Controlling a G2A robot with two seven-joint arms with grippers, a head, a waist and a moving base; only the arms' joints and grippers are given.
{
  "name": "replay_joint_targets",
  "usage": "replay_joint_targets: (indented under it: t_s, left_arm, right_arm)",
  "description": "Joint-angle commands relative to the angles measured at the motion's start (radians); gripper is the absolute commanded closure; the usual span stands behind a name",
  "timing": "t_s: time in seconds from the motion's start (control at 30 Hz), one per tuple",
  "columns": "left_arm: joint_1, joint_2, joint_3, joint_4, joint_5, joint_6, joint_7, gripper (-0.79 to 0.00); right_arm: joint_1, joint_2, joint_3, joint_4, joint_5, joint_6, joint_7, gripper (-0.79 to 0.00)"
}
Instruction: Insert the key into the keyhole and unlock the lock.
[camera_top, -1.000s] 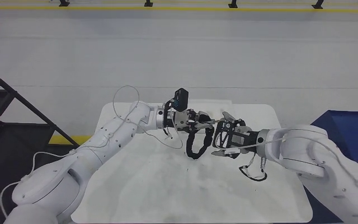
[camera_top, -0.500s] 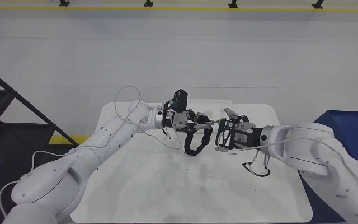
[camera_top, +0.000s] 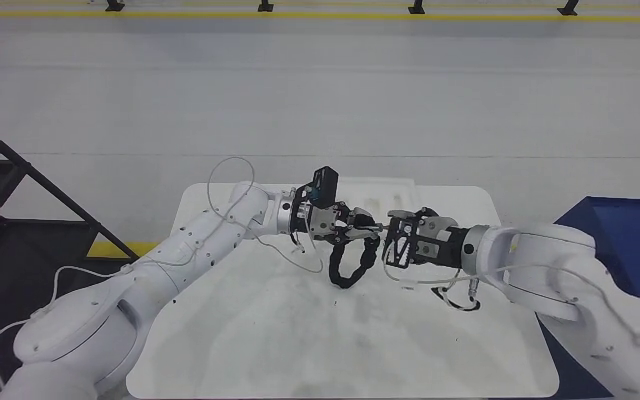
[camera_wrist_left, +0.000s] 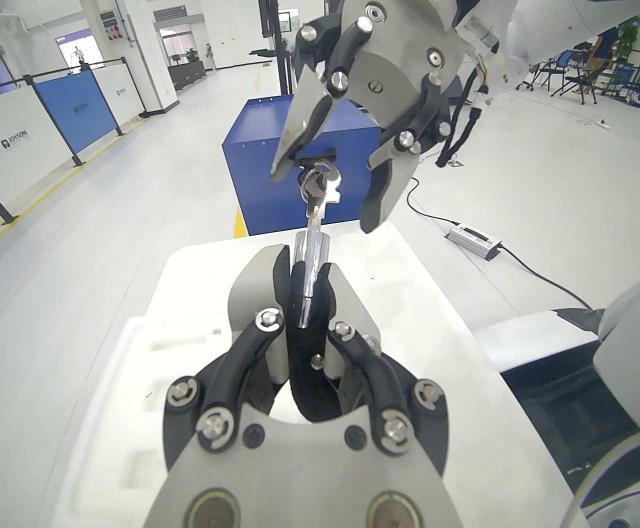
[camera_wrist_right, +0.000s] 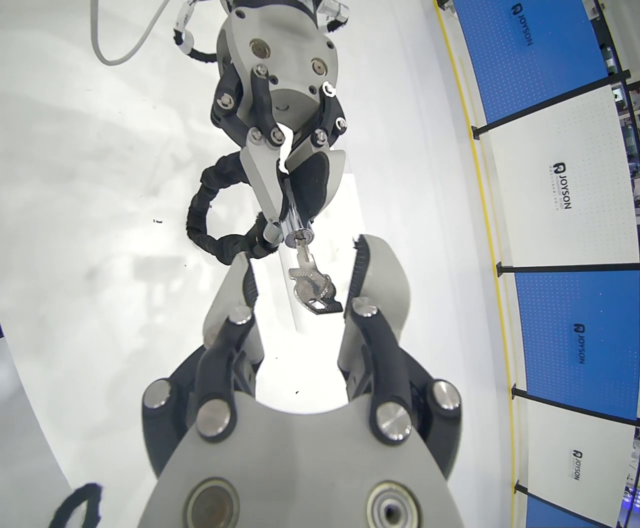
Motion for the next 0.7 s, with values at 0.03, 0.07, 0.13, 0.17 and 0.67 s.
replay_joint_targets:
  t_s: [0.03, 0.07, 0.13, 0.17, 0.67]
  left_arm:
    - [-0.003, 0.002, 0.006, -0.002, -0.002, 0.000, 0.003, 0.000]
    - [-0.004, 0.003, 0.008, -0.002, -0.003, 0.000, 0.004, 0.000]
    - [-0.006, 0.004, 0.013, -0.003, -0.005, 0.000, 0.005, 0.000]
    - [-0.007, 0.005, 0.015, -0.003, -0.005, 0.000, 0.005, 0.000]
    - [-0.016, 0.004, 0.016, -0.014, 0.043, 0.000, 0.020, 0.000]
  right_arm:
    - [-0.007, -0.001, 0.003, -0.003, -0.005, 0.008, -0.013, 0.000]
    - [-0.011, -0.002, 0.005, -0.002, -0.004, 0.009, -0.018, 0.000]
    - [-0.017, -0.002, 0.009, -0.001, -0.001, 0.010, -0.023, 0.000]
    - [-0.021, -0.002, 0.012, -0.001, 0.002, 0.011, -0.024, 0.000]
    - [-0.074, -0.007, 0.084, 0.042, 0.280, 0.191, 0.012, 0.000]
